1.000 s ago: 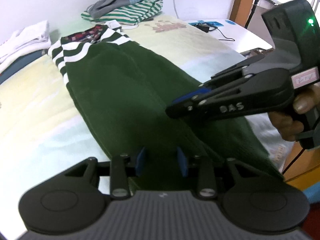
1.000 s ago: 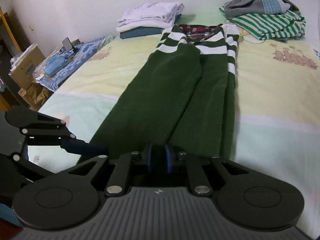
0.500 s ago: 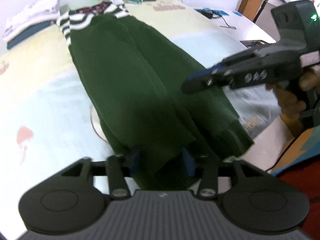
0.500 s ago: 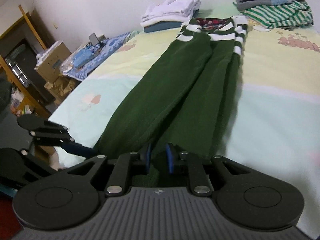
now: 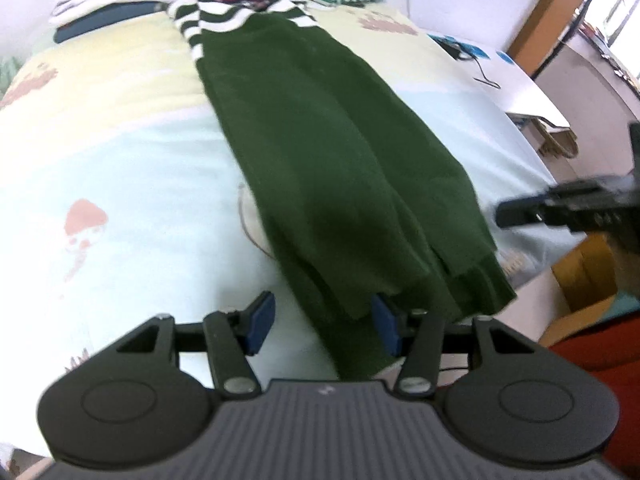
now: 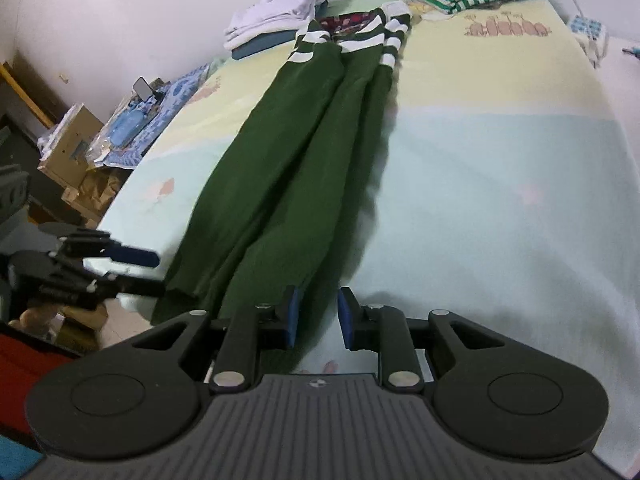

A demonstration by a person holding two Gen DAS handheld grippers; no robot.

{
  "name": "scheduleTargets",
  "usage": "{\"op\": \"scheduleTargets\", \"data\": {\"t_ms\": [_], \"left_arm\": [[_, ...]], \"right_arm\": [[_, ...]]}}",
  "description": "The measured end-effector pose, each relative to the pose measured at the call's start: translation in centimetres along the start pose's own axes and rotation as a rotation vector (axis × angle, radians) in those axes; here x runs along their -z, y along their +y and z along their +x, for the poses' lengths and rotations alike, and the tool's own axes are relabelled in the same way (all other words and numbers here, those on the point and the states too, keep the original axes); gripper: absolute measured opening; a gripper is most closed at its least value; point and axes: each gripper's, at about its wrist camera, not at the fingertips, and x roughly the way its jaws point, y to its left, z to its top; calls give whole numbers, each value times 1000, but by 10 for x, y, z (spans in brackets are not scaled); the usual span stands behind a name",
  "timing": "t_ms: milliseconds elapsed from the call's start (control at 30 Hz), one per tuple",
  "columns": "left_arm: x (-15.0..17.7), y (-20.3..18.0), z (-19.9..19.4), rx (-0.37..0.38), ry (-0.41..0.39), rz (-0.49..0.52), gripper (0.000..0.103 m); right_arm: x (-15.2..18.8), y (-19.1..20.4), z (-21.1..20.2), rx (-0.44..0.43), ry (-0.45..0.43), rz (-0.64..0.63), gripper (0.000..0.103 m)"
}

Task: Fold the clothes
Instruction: 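Open both tools and withdraw them from the folded cardigan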

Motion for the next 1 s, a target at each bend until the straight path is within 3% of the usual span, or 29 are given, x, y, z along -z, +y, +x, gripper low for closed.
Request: {"op": "scheduleTargets", "data": {"t_ms": [167,333,433,567,600,633,733,867,967,1000], "left_arm": [[-2,1,13,-5,23,-4,54],[-9,5,18,-15,9,-31,54],[-17,8,23,-36,14,-44,52],[-22,6,25,-41,23,-50,53],[-23,5,26,-48,27,-50,53],[-23,4,27,-52,30,-51,53],[-26,4,29,-57,36,-56,53],[-28,2,30,-67,41,-47,55],[-29,2,29,-73,36,-40,56],[-31,5,27,-72,29,-46,56]], "right_arm": [[1,10,8,22,7,14,27],[-11,6,6,47,-93,111,28],[-19,7,15,34,-72,131,28],[-16,20,23,-4,-13,60,27],[-14,24,26,15,-4,34,24],[-12,27,28,35,6,8,13],[-9,32,29,53,47,-31,0],[-4,31,26,42,114,-55,0],[-15,28,11,65,9,-71,6],[-22,26,4,76,-41,-63,12]]}}
